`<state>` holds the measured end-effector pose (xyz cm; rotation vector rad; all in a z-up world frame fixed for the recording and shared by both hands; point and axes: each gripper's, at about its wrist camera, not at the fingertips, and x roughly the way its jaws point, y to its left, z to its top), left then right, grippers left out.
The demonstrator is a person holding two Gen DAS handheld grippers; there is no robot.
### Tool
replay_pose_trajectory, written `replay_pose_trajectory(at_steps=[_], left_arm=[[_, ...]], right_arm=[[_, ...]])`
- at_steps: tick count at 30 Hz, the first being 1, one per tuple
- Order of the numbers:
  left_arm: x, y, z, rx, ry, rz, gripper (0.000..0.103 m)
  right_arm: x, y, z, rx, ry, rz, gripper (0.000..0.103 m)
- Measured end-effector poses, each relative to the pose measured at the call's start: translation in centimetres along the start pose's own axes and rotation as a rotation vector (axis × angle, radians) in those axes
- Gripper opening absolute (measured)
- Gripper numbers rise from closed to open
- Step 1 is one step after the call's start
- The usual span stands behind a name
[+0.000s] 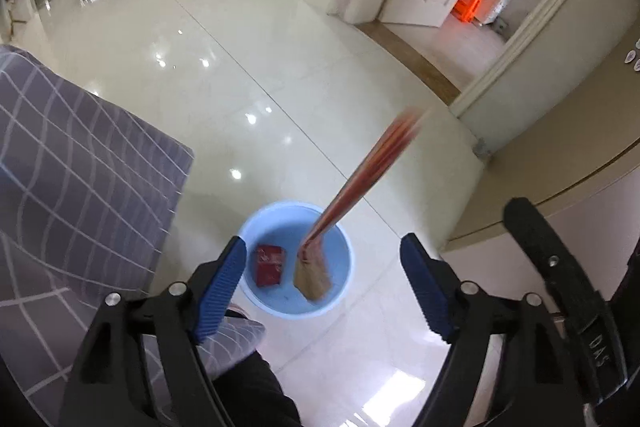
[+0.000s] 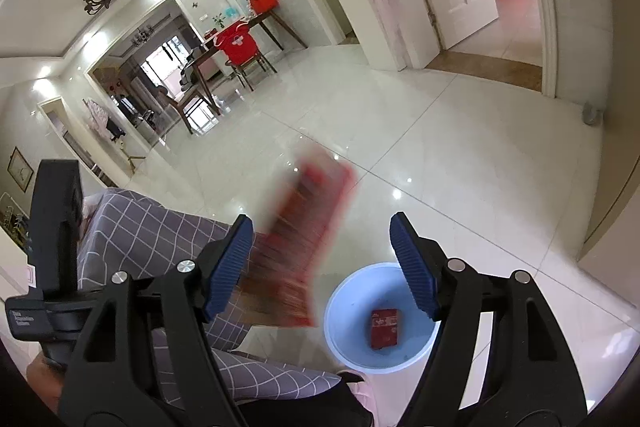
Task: Collect trash
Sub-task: 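Open the right gripper over the bucket while the left gripper releases the box, then grasp the white plastic bag with the right gripper while the left gripper grasps newspaper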
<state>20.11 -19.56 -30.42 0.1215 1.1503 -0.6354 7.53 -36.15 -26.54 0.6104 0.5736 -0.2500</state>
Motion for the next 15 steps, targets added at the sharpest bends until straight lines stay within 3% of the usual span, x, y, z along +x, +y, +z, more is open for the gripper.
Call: replay_pose_trajectory(at_steps=[7,15], left_arm=[[-3.0,0.7,-0.4,-0.013,-0.054,0.024,0.078],[-9.6,2.8,-1.3,-0.049,-0.173,0.092,0.078]], right_arm=[[-0.2,0.9,0.3,-0.017,0.019,0.016,0.071],[-0.8,5.6,0.1,-0.075,0.034,0.109,0.071]])
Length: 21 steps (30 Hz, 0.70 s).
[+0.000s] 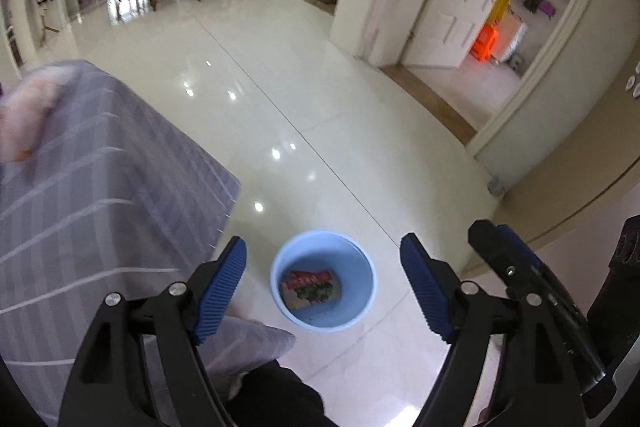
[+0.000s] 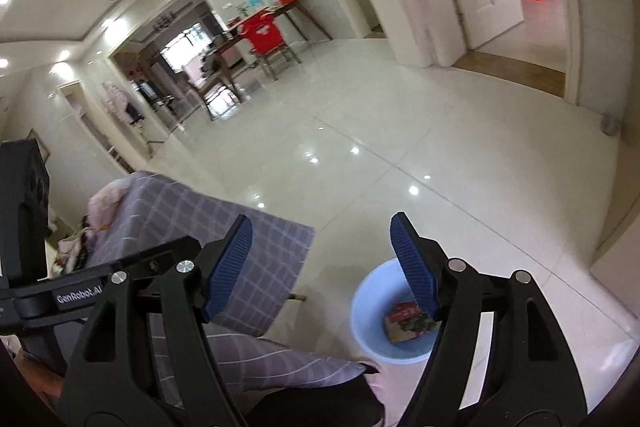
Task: Collect trash
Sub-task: 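Grasp the white plastic bag with the right gripper while the left gripper grasps newspaper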
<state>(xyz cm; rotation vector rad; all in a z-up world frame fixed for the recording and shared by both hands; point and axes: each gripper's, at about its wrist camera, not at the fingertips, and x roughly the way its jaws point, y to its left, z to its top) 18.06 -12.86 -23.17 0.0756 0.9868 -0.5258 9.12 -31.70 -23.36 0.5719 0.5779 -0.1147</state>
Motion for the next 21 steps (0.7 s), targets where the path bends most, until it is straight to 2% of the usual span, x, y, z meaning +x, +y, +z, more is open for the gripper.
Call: replay_pose_trajectory(at_steps=[6,12,13,18,21], left_arm=[[-5.4,4.4,0.1,-0.065,-0.085,0.067,0.078],[-10.9,12.2,-0.5,-0.167,-0.16,0.271,0.083],[-12.1,14.7,-0.9,-0.215,-0.175,0.302,0.084],[-15.0,22.8,-2.5,-0.396,-0.197,0.345,0.085],[-15.4,26.9,-3.7,-0.477,-0.183,0.324,0.085]], right_arm=[[0.3,6.5,0.5,-0.09,0.013,0.097,0.072],[2.0,14.2,0.6,-0.196,0.056,0.198,0.074],[2.4,15.5,0.3,-0.214,0.065,0.215,0.074],[5.0,21.5,-0.4,-0.298,0.116,0.268,0.074],[6.9,24.5,-0.7,-0.338,0.14,0.283,0.074]])
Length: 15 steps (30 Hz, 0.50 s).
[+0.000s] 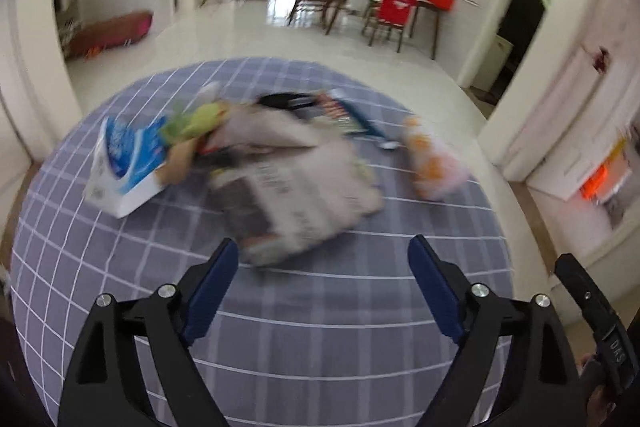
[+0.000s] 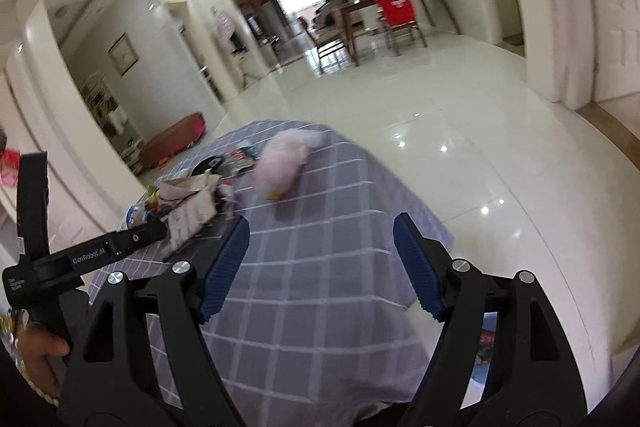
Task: Collect trash
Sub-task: 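Grasp the white plastic bag with the right gripper while the left gripper grasps newspaper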
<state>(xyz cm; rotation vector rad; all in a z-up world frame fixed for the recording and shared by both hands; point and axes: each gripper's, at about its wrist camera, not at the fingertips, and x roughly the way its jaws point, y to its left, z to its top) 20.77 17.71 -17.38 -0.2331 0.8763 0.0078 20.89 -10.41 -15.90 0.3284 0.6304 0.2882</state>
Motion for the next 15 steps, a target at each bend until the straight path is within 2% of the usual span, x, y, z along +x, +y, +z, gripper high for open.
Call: replay_pose_trajectory(at_steps=[4,8,15], left_arm=[[1.6,4.3,-0.3,-0.104,0.033,-0.035,0.085],[3.9,5.8,0.4,-0.182,0.055,-0.089,0.085],[6.3,6.4,2.0,-0.195,0.036,-0.099,0.085]], right_arm=[[3.1,2.2,0.7,-0.029,0.04,0.001,0.075],[5.9,3.6,1.3,-0.055,0.072,-0.004,0.075],[11.5,4.4,2.6,-0.069,0.133,-0.037,0.076]])
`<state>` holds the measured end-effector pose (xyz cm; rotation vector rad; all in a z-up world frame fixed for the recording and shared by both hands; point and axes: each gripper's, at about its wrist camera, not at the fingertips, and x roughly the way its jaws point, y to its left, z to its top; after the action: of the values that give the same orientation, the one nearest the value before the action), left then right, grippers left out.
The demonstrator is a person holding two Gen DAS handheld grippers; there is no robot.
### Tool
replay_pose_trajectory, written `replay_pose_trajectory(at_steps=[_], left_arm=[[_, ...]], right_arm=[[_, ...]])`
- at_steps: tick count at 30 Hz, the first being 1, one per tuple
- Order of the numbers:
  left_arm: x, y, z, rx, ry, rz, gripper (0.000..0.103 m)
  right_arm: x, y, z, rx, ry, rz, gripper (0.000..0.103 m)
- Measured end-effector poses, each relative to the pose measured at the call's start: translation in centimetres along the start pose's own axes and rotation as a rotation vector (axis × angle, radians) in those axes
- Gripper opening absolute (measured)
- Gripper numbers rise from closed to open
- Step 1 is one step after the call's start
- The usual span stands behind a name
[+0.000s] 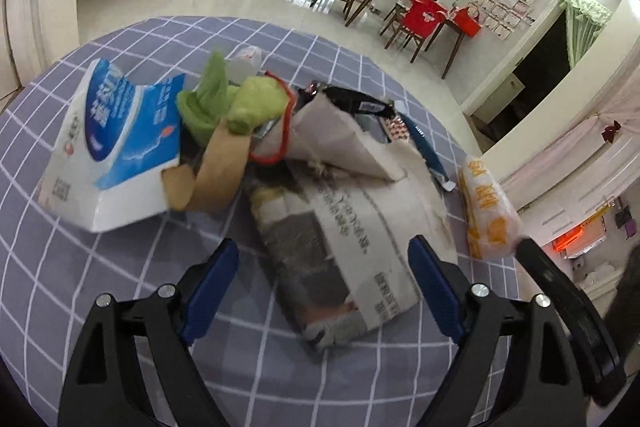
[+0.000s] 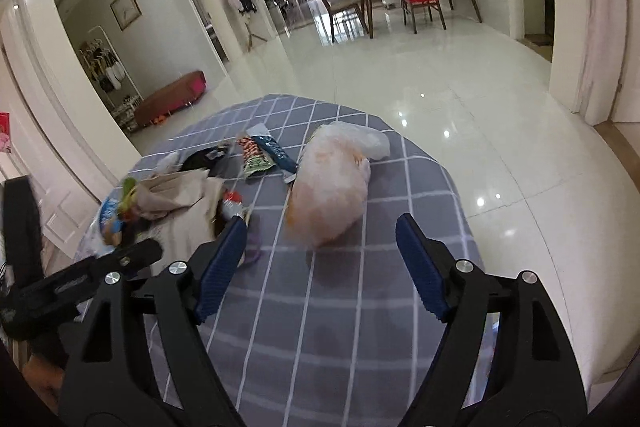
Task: Collect trash
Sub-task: 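Grasp the white plastic bag with the right gripper while the left gripper grasps newspaper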
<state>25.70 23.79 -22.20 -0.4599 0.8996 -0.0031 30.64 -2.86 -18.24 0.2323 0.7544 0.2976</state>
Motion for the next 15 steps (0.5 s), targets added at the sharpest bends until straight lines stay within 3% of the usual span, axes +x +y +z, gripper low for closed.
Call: replay_pose_trajectory(at_steps=[3,4,5,6,10,15], left_arm=[[0.9,-0.7,0.7,0.028,-0.011,0.021,0.085],[1.2,-0.9,0.9,0.039,-0.014,0.025,0.085],[1.3,-1.1,0.9,0.045,-0.014,0.028,0.085],[1.4,-1.3,1.0,0.051,-0.013,0.032,0.085],[2.0,-1.5,1.4,0.063,-0.021,0.042,0.083],[1.3,-1.4,0.6,0.053,-0.03,0.056,0.063]], right_arm=[[1.9,-0.2,0.9,0.013,0.029,0.01,0.076],[2.4,-0.2,1.3,0.019,0.037,0.021,0.07],[2.7,-0.2,1.4,0.024,0.047,0.029,0.044],[3.0,-0.2,1.5,0.027,0.056,0.042,0.034],[1.2,0.2,1.0,0.022,0.006,0.072,0.033],[-1.5,3.6,-0.6,-0.083,-0.01,0.148,0.033]])
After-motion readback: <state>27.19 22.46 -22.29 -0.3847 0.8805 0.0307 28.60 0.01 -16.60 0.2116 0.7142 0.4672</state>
